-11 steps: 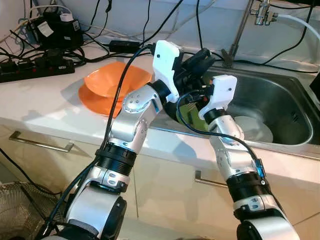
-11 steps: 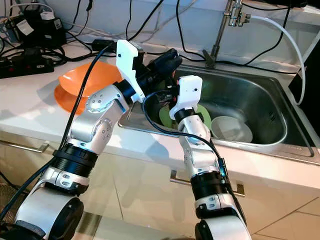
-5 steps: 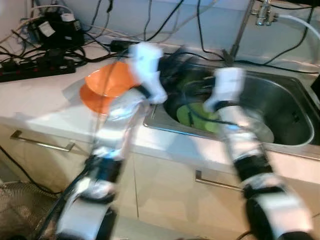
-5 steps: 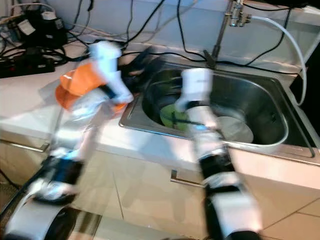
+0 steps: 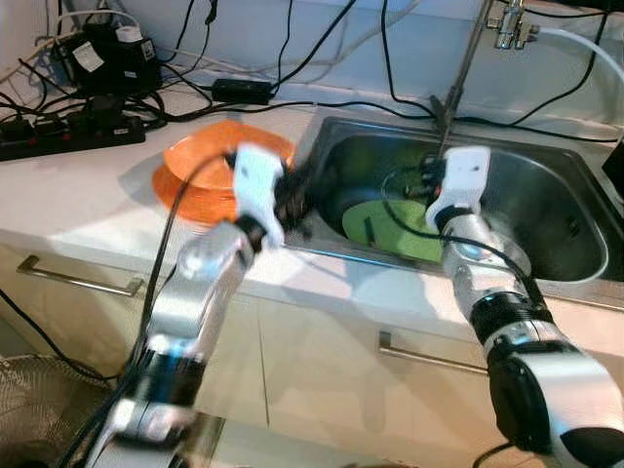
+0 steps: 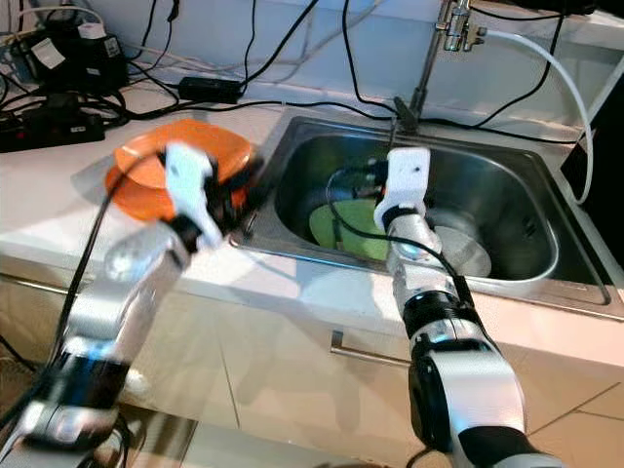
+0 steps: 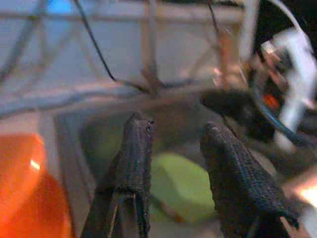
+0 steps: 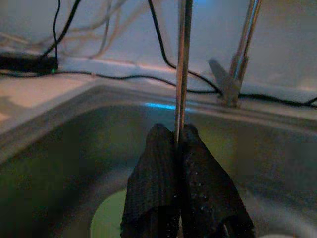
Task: Kitchen organization
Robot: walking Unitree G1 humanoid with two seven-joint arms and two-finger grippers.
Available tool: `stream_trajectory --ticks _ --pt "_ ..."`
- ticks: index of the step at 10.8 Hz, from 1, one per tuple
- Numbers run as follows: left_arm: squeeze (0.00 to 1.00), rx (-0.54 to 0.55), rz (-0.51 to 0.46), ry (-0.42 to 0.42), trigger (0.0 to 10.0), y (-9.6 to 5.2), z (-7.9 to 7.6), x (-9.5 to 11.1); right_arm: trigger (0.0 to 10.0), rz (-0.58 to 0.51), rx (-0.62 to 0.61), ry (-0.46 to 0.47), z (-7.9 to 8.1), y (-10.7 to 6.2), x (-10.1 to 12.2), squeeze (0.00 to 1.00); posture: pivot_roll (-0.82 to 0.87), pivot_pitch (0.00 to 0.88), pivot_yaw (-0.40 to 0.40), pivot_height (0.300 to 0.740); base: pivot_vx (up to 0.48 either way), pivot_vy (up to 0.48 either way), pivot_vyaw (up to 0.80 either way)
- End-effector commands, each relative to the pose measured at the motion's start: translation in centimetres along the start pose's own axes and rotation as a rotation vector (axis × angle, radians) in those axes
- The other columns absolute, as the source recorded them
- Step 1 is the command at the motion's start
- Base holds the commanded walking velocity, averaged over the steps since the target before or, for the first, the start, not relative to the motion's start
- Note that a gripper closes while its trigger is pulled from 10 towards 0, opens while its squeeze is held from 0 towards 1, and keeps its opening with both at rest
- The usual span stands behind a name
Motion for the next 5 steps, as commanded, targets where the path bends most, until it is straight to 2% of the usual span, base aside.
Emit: stream_trajectory --ticks 1,3,5 --pt "0.00 -0.076 0.056 0.010 10.0 -0.2 -1.6 -0.8 10.0 0.007 0.001 -0.021 0.2 0.3 0.3 0.00 0.26 0.000 -0.051 0.740 0.000 0.000 0.00" --pt "0.00 -0.127 0.127 0.006 10.0 -0.9 -3.0 -2.2 10.0 0.076 -0.010 -0.039 0.1 0.1 -1.2 0.00 0.27 0.002 -0.060 0.740 0.000 0.000 0.00" --pt "0.00 -0.130 0.171 -0.013 10.0 -1.3 -3.7 -2.8 10.0 0.159 -0.027 -0.043 -0.1 -0.5 -3.2 0.00 0.28 0.005 -0.066 0.740 0.000 0.000 0.00"
Point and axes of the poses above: a point about 5 cm out from each wrist's last joint towards the gripper, its own y axis pointing out of the wrist towards the gripper, its own x axis along the axis of the wrist's last joint, z = x × y, the point moved 4 cm from there along y, pointing out of the wrist towards the gripper, and after that the axes turned 11 degrees about y, right-handed, at the moved point
